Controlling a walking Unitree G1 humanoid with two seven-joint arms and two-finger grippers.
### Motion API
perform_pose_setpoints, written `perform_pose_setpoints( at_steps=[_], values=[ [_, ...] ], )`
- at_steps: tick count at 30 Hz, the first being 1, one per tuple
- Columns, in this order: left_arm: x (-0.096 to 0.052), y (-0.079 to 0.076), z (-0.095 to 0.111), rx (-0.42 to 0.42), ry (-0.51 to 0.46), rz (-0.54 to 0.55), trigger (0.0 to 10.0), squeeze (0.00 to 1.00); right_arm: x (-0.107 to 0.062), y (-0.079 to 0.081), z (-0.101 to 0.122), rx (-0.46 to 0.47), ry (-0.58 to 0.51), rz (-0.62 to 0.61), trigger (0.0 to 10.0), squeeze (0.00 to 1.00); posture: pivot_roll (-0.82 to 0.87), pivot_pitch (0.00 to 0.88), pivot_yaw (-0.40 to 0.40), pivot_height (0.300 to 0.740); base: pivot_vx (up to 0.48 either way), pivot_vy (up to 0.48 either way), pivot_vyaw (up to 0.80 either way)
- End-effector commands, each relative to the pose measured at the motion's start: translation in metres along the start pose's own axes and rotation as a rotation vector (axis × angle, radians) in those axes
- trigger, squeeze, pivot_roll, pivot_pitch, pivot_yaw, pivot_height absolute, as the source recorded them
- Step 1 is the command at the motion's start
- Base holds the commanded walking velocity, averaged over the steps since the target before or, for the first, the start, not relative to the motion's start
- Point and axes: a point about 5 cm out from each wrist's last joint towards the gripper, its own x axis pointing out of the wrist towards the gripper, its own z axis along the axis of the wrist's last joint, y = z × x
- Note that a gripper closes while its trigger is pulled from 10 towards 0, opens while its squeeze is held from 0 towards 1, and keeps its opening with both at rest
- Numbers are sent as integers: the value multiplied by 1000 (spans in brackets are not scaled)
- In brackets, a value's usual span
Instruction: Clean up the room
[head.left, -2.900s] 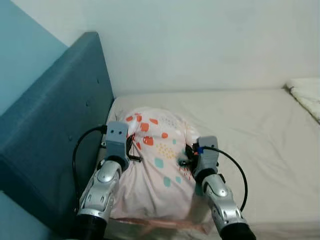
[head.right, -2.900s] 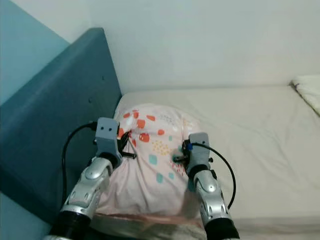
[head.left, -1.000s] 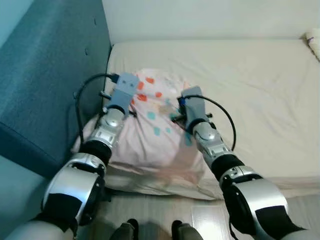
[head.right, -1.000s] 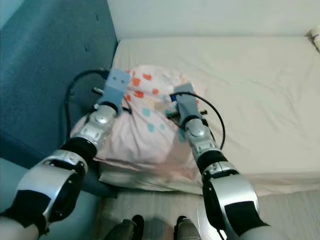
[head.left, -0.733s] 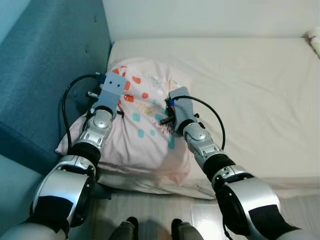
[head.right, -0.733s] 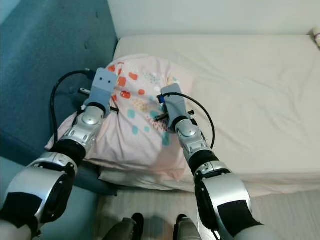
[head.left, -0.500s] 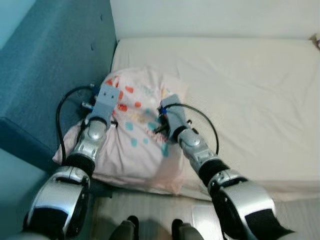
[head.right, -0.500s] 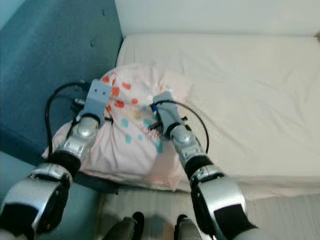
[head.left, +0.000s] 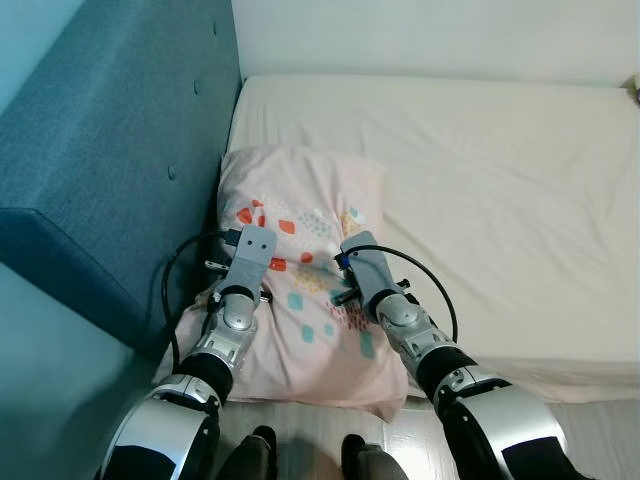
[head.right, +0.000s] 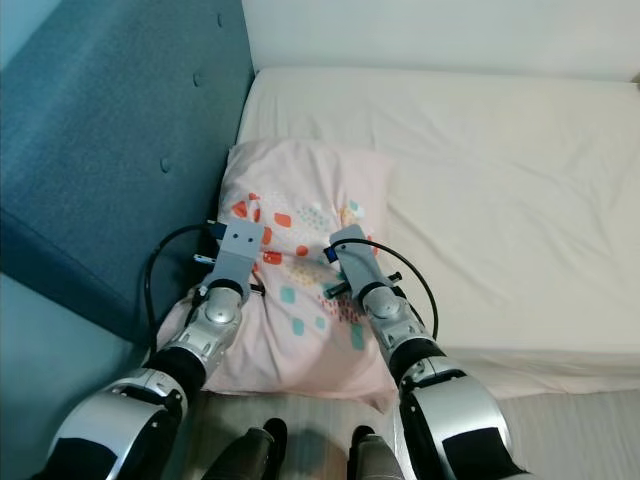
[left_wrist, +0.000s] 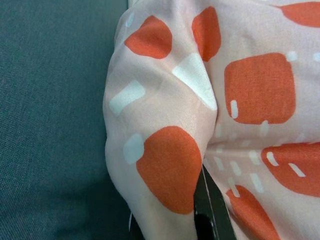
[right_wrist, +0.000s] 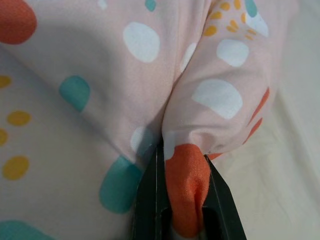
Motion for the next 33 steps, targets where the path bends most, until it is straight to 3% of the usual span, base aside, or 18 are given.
perform_pose_setpoints(
  at_steps=[1, 5, 12, 19, 26, 27, 33],
  values=[
    [1, -6, 10, -15, -41, -14, 10000, 0, -2, 2, -10, 1, 32, -2, 10000, 0, 154, 358, 7, 740, 0, 0, 0],
    [4, -6, 21, -8, -69, 0, 10000, 0, -2, -9, -3, 47, -3, -58, 10000, 0, 146, 356, 13, 740, 0, 0, 0],
    [9, -1, 28, -35, -70, 20, 10000, 0, -1, -13, 4, 76, -41, -76, 10000, 0, 137, 352, 11, 740, 0, 0, 0],
    [8, -5, 21, -45, -51, -136, 10000, 0, -2, -14, -1, 66, -26, -79, 10000, 0, 132, 349, 5, 740, 0, 0, 0],
    [10, -1, 25, -63, -51, -83, 10000, 0, -1, -17, 3, 56, -33, -97, 10000, 0, 135, 350, 3, 740, 0, 0, 0],
    [13, 3, 31, -102, -62, -35, 10000, 0, 0, -17, 12, 69, -71, -96, 10000, 0, 136, 353, 3, 740, 0, 0, 0],
    [15, 7, 37, -158, -85, -16, 10000, 0, 1, -18, 26, 89, -146, -98, 10000, 0, 138, 353, 3, 740, 0, 0, 0]
  ],
)
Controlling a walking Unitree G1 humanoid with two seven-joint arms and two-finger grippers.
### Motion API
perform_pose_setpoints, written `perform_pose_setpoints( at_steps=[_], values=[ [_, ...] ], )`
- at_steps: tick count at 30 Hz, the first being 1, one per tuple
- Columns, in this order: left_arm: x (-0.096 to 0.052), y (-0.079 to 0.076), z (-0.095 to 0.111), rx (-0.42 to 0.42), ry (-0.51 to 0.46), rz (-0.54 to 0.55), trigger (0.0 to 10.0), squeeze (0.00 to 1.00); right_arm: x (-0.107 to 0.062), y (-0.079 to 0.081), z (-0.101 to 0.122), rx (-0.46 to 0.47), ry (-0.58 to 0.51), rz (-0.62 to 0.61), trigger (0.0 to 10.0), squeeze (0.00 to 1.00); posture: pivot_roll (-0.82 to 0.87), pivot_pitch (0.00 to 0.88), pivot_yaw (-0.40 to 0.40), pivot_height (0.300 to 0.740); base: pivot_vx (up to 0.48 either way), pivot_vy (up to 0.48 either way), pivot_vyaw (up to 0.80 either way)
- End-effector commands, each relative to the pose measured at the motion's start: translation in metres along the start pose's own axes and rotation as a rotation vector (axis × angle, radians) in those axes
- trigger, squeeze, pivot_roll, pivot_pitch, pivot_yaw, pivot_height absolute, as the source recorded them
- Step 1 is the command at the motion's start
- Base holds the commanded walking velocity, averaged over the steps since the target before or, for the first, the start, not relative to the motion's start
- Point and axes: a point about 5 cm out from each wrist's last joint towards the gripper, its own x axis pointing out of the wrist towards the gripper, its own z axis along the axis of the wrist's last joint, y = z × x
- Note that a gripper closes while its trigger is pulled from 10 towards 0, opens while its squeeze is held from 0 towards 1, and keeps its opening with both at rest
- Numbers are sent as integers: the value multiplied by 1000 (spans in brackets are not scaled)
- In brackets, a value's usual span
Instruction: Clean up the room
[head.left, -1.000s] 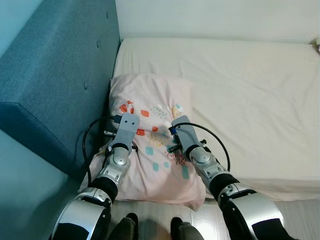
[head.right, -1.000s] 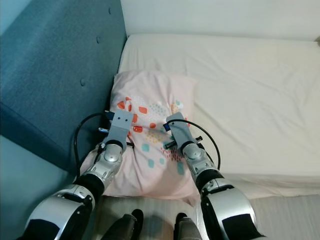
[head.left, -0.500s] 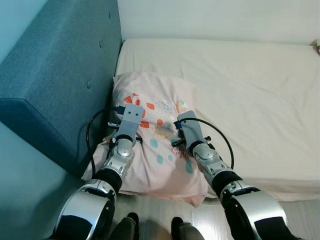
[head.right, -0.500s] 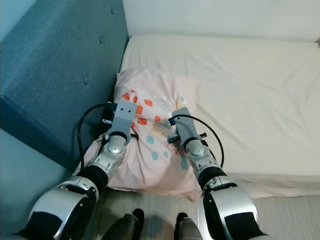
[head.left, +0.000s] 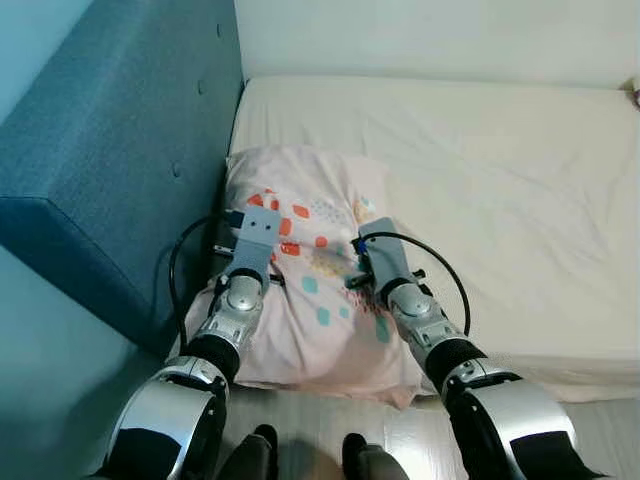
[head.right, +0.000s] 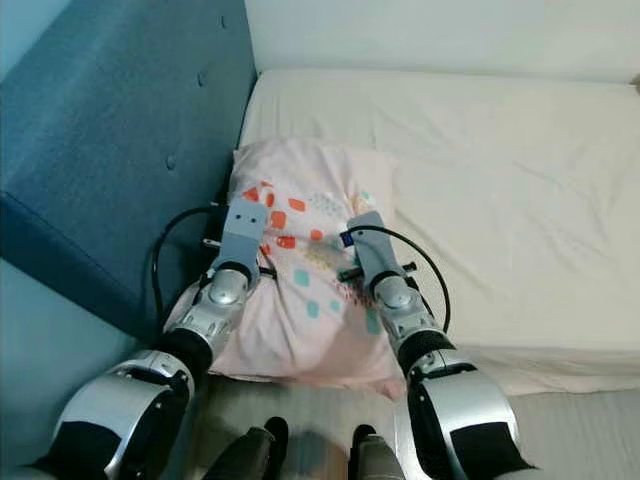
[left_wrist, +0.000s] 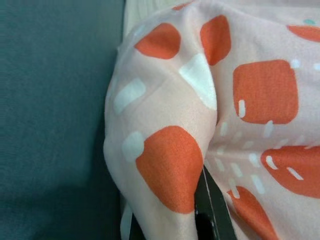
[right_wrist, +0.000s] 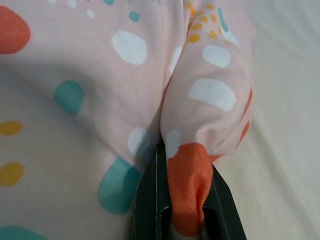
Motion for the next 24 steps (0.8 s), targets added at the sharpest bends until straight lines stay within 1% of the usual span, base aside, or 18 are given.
perform_pose_setpoints(
  at_steps=[1, 3, 4, 5, 6, 7, 8, 9, 10, 14, 16, 17, 18, 19, 21, 22, 23, 24],
  values=[
    [1, 0, 7, -43, -42, 9, 10000, 0, 1, 3, 9, 26, -56, 8, 10000, 0, 138, 353, 3, 740, 0, 0, 0],
    [1, 0, 8, -48, -44, 9, 10000, 0, 1, 3, 10, 31, -66, 4, 10000, 0, 138, 354, 3, 740, 0, 0, 0],
    [1, 0, 8, -49, -44, 7, 10000, 0, 1, 3, 10, 33, -71, 1, 10000, 98, 139, 355, 4, 740, 0, 0, 0],
    [1, 0, 8, -49, -44, 7, 10000, 0, 1, 3, 10, 33, -71, 1, 10000, 98, 139, 355, 4, 740, 0, 0, 0],
    [1, 0, 7, -48, -43, 6, 10000, 0, 1, 2, 10, 34, -72, -2, 10000, 400, 139, 355, 5, 740, 0, 0, 0],
    [1, 0, 7, -47, -43, 6, 10000, 0, 1, 2, 10, 34, -72, -3, 10000, 565, 139, 356, 5, 740, 0, 0, 0],
    [0, -1, 7, -47, -42, 5, 10000, 0, 1, 2, 9, 32, -67, -4, 10000, 851, 141, 357, 7, 740, 0, 0, 0],
    [0, -1, 6, -47, -41, 4, 10000, 0, 1, 2, 8, 31, -64, -5, 10000, 851, 141, 357, 7, 740, 0, 0, 0],
    [0, -2, 6, -48, -39, 2, 10000, 0, 0, 1, 7, 31, -59, -7, 10000, 1000, 142, 358, 9, 740, 0, 0, 0],
    [-1, -4, 4, -51, -35, -1, 10000, 0, 0, 1, 5, 31, -50, -11, 10000, 1000, 143, 359, 11, 740, 0, 0, 0],
    [-3, -7, 1, -58, -22, -7, 10000, 0, -1, -2, 0, 4, -25, -40, 10000, 1000, 143, 360, 15, 740, 0, 0, 0],
    [-5, -9, -3, -62, -8, -10, 10000, 0, -2, -3, -4, -4, -3, -57, 10000, 345, 141, 361, 19, 740, 0, 0, 0],
    [-8, -12, -8, -61, 10, -13, 10000, 0, -3, -4, -9, -3, 17, -72, 10000, 0, 140, 361, 22, 740, 0, 0, 0],
    [-8, -12, -8, -61, 10, -13, 10000, 0, -3, -4, -9, -3, 17, -72, 10000, 0, 140, 361, 22, 740, 0, 0, 0],
    [-13, -18, -16, -52, 35, -23, 10000, 0, -5, -3, -17, 10, 40, -85, 10000, 0, 135, 364, 25, 740, 0, 0, 0],
    [-17, -23, -22, -41, 49, -35, 10000, 0, -7, -2, -22, 35, 50, -95, 10000, 0, 132, 368, 27, 740, 0, 0, 0],
    [-17, -23, -22, -41, 49, -35, 10000, 0, -7, -2, -22, 35, 50, -95, 10000, 0, 132, 368, 27, 740, 0, 0, 0],
    [-25, -30, -32, -32, 78, -56, 10000, 0, -11, 0, -31, 74, 66, -111, 10000, 0, 127, 374, 30, 740, 0, 0, 0]
  ],
)
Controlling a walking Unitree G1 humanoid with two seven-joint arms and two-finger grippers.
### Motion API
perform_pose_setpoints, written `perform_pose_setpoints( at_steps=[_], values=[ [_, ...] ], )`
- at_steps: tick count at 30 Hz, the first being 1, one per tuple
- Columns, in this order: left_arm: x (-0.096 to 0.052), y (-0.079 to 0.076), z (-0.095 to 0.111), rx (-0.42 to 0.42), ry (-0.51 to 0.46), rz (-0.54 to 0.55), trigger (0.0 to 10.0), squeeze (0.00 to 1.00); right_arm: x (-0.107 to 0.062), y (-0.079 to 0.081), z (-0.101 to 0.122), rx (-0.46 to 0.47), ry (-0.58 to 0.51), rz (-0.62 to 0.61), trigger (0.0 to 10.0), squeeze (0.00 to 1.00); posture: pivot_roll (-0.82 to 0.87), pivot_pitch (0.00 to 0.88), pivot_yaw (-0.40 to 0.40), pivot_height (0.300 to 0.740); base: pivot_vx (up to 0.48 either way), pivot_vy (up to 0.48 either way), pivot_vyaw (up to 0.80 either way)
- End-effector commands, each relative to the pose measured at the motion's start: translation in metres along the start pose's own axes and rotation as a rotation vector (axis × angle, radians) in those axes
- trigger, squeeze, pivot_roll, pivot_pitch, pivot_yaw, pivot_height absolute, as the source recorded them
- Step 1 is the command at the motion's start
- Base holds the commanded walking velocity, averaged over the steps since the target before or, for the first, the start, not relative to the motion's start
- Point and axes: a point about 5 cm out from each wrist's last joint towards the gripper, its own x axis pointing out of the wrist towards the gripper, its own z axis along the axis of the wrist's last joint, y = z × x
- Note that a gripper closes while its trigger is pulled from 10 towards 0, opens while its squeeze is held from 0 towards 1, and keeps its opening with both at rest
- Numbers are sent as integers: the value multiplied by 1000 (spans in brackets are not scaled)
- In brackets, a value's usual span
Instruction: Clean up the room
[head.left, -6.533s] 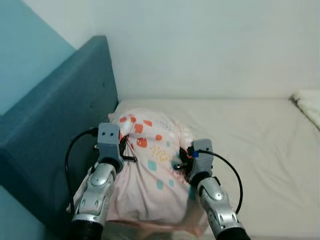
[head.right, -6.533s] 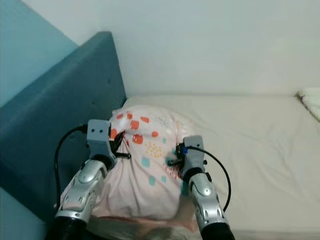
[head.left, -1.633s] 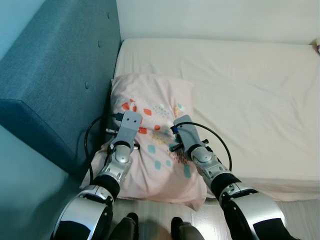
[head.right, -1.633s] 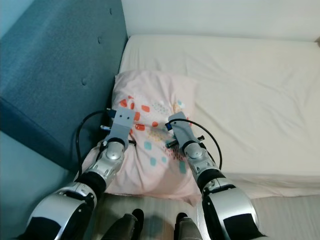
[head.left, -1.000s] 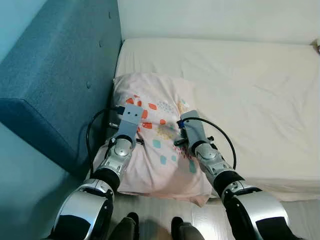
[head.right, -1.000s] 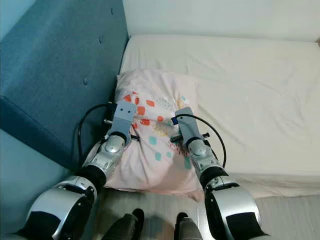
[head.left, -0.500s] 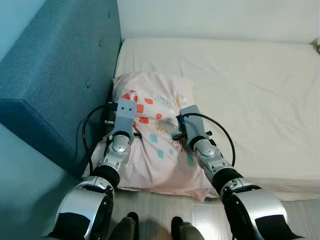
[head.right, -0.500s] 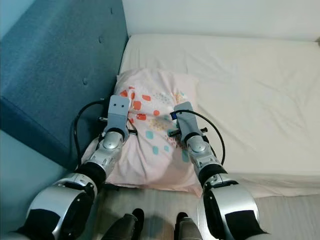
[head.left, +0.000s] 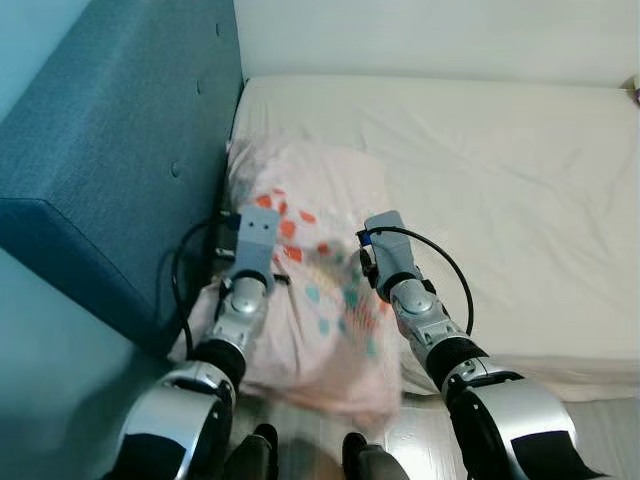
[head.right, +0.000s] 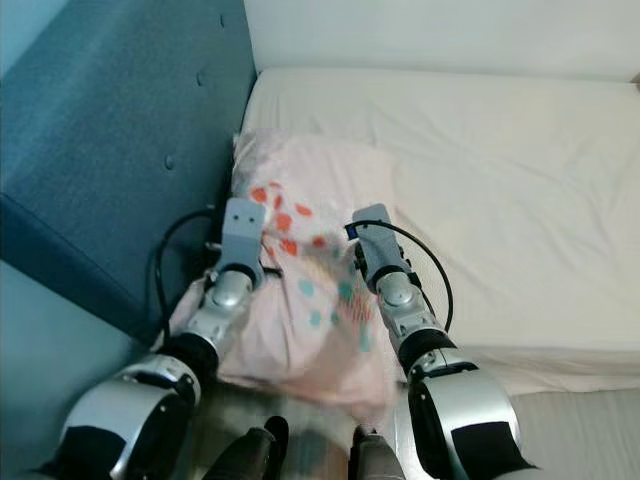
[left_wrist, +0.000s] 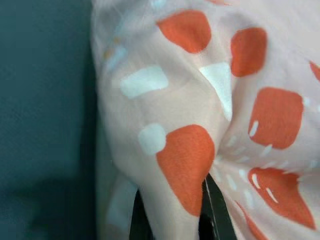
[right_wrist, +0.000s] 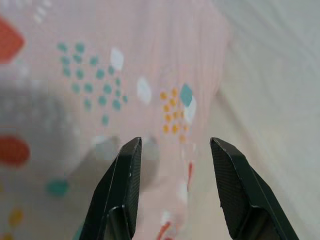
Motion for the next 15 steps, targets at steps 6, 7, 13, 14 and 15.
perform_pose_setpoints(
  at_steps=[6, 7, 13, 14, 15],
  values=[
    [-11, -13, -17, 14, 36, -33, 10000, 0, -12, 5, -29, 104, 61, -39, 10000, 0, 115, 382, 34, 740, 0, 0, 0],
    [-12, -13, -19, 12, 46, -32, 10000, 0, -13, 6, -31, 121, 56, -44, 10000, 0, 115, 382, 34, 740, 0, 0, 0],
    [-9, -7, -20, 15, 83, 29, 10000, 63, -17, 9, -36, 171, 33, -74, 10000, 0, 103, 381, 37, 740, 0, 0, 0],
    [-8, -4, -19, 8, 96, 41, 10000, 63, -18, 10, -37, 175, 29, -73, 10000, 0, 100, 381, 38, 740, 0, 0, 0],
    [-5, -1, -18, -7, 110, 59, 10000, 290, -20, 12, -39, 172, 23, -70, 10000, 0, 99, 382, 37, 740, 0, 0, 0]
  ],
)
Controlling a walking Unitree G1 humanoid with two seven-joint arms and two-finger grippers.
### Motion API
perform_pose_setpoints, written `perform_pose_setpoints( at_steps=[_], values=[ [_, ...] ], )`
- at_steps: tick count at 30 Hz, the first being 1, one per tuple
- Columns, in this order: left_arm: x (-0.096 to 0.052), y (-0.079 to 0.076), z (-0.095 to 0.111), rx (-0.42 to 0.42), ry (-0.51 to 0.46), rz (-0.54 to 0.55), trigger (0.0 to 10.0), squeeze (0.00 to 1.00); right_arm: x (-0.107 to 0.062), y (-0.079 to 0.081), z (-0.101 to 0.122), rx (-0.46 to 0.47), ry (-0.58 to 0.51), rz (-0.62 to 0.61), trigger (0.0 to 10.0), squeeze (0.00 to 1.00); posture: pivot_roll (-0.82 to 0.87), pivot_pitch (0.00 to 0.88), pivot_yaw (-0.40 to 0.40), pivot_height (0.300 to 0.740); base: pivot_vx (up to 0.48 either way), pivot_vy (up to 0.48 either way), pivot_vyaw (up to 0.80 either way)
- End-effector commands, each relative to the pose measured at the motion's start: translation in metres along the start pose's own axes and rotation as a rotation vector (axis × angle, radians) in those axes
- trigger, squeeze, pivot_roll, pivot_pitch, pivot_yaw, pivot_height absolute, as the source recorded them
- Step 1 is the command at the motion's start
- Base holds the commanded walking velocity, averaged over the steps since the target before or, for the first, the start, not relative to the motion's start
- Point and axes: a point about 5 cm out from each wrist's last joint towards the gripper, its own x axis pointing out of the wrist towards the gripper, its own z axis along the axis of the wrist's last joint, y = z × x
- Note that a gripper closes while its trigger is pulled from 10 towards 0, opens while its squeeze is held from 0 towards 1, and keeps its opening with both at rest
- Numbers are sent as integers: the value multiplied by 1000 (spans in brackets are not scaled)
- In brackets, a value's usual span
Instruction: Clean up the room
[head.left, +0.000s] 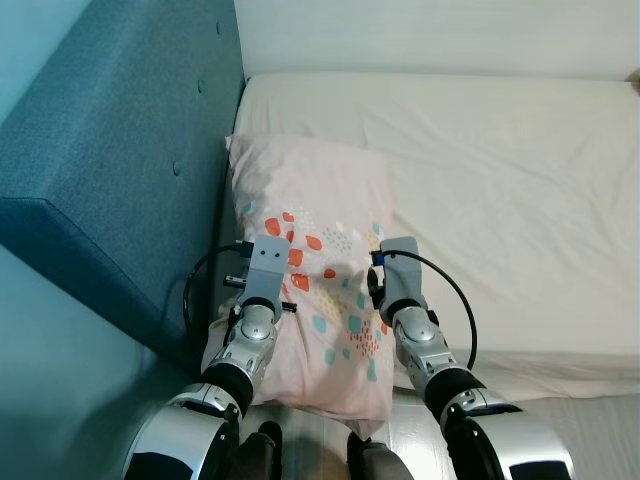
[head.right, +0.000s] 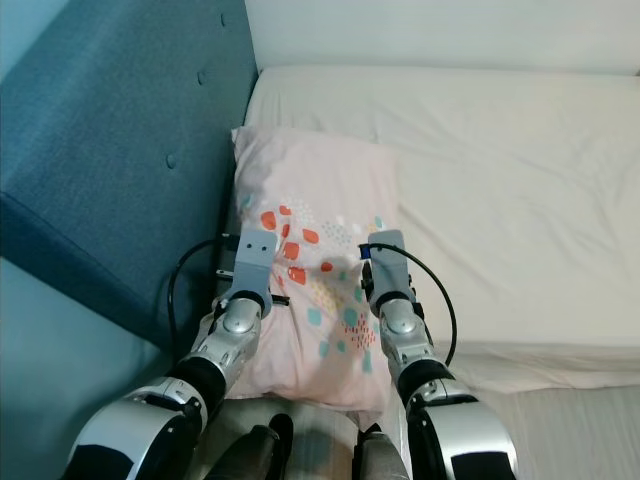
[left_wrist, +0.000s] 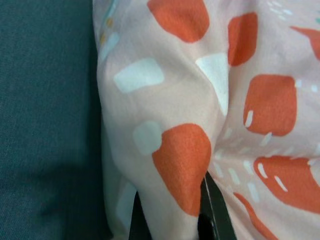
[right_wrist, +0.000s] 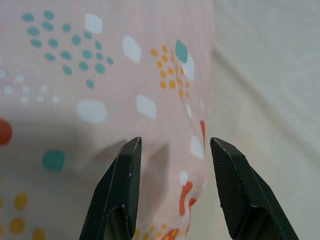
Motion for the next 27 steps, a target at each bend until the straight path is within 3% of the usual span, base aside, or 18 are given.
perform_pose_setpoints(
  at_steps=[1, 4, 5, 6, 19, 22, 24, 27],
  values=[
    [1, 2, -4, -42, 49, -2, 10000, 1000, -5, 3, -9, 15, 11, 0, 10000, 0, 97, 383, 37, 740, 0, 0, 0],
    [3, 3, 0, -41, 43, -1, 10000, 1000, -6, 3, -11, 22, 14, -5, 10000, 0, 97, 378, 35, 740, 0, 0, 0],
    [4, 5, 1, -38, 40, 9, 10000, 722, -6, 2, -12, 29, 15, -12, 10000, 0, 97, 377, 34, 740, 0, 0, 0],
    [4, 7, 1, -33, 38, 20, 10000, 0, -7, 1, -12, 35, 14, -17, 10000, 0, 98, 375, 32, 740, 0, 0, 0],
    [8, 18, 0, -19, 35, -49, 10000, 0, -6, -1, -9, 62, -6, -26, 10000, 0, 94, 307, 6, 740, 0, 0, 0],
    [18, 36, 31, 14, -127, -107, 10000, 0, -4, -7, -4, 53, -32, -25, 10000, 0, 81, 247, -12, 740, 0, 0, 0],
    [18, 36, 31, 14, -127, -107, 10000, 0, -4, -7, -4, 53, -32, -25, 10000, 0, 81, 247, -12, 740, 0, 0, 0],
    [24, 52, 61, 31, -258, -108, 10000, 0, 0, -18, 6, 65, -65, -48, 10000, 0, 67, 197, -23, 740, 0, 0, 0]
  ],
)
